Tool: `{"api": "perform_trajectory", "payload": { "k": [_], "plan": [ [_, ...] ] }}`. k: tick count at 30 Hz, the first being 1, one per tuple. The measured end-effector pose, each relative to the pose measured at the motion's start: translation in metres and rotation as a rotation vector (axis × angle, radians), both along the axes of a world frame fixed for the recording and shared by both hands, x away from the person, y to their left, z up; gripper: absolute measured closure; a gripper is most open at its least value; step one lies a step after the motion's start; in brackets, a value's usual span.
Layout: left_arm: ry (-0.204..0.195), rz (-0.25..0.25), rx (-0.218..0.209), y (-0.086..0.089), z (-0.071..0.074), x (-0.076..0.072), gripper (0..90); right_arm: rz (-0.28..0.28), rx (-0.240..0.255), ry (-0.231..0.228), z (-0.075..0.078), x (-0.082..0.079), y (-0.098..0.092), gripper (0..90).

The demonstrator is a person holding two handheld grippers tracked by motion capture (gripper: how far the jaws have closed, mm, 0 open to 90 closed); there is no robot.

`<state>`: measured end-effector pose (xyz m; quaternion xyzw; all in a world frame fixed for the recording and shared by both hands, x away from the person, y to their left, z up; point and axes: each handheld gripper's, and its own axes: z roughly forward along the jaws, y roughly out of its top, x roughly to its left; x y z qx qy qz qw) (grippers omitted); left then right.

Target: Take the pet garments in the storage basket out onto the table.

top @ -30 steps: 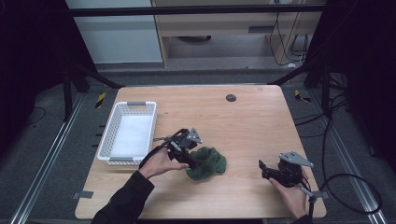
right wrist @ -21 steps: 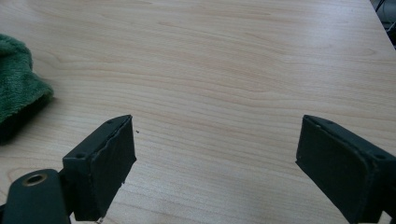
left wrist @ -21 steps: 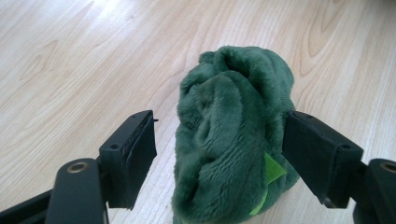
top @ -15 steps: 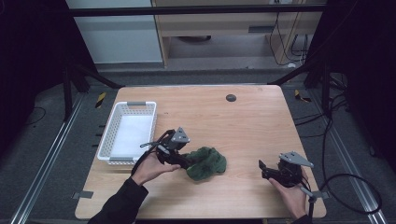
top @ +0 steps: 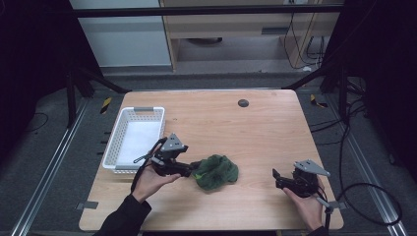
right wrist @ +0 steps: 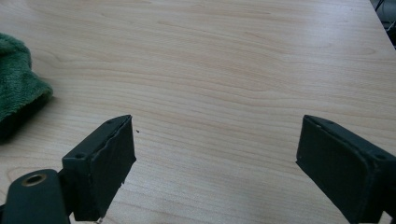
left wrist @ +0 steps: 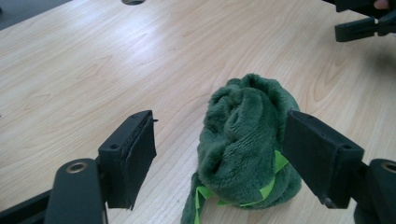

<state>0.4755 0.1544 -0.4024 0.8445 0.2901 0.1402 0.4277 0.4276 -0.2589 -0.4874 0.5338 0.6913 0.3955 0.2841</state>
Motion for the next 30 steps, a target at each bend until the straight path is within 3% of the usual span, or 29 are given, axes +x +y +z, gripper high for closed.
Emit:
{"api": "perform_trajectory", "payload": {
  "k": [7, 14, 19, 30],
  "plan": [
    [-0.027, 0.071, -0.029, 0.012, -0.003, -0.01, 26.5, -0.001, 0.003, 0.001, 0.001, -0.001, 0.0, 11.4],
    [-0.059, 0.187, -0.071, 0.028, -0.007, -0.021, 27.2, -0.001, 0.002, -0.002, 0.001, -0.002, -0.001, 11.3],
    [-0.053, 0.256, -0.108, 0.041, -0.013, -0.026, 27.9, 0.001, 0.0, -0.004, 0.0, -0.003, -0.002, 11.3],
    [-0.045, 0.293, -0.116, 0.062, -0.025, -0.044, 28.5, 0.001, -0.005, -0.004, -0.001, -0.005, -0.002, 11.3]
  ]
}}
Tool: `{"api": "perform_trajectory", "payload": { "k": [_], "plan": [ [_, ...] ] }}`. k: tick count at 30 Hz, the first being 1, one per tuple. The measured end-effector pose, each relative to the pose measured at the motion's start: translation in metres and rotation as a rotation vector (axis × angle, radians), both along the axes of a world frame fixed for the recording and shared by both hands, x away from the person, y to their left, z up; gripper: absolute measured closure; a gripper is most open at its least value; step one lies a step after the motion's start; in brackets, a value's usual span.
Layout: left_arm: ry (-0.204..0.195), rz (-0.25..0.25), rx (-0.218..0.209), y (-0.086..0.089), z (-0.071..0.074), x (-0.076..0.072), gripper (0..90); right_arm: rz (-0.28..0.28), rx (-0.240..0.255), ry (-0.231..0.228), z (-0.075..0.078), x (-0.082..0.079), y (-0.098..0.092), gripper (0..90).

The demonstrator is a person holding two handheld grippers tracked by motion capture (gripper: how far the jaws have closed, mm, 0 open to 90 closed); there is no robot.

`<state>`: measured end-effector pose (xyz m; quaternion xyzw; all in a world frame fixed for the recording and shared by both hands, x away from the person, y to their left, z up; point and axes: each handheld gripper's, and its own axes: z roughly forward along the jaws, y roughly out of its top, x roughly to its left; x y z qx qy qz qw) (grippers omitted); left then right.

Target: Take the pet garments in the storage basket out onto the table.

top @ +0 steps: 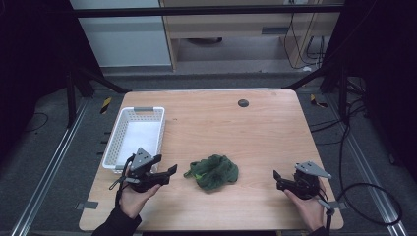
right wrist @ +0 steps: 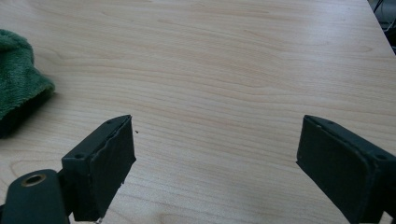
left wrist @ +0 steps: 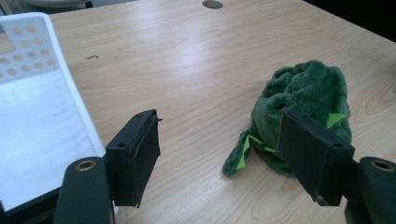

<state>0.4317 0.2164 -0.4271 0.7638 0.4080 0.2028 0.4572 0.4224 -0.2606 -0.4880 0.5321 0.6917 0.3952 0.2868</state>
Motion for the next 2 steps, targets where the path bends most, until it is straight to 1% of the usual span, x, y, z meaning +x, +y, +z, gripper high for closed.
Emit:
{"api": "perform_trajectory", "payload": {
  "k": [2],
  "plan": [
    [-0.009, 0.008, 0.002, 0.0046, -0.0015, -0.0046, 28.6, -0.001, -0.003, -0.001, -0.0001, -0.0002, 0.0002, 11.3]
  ]
}}
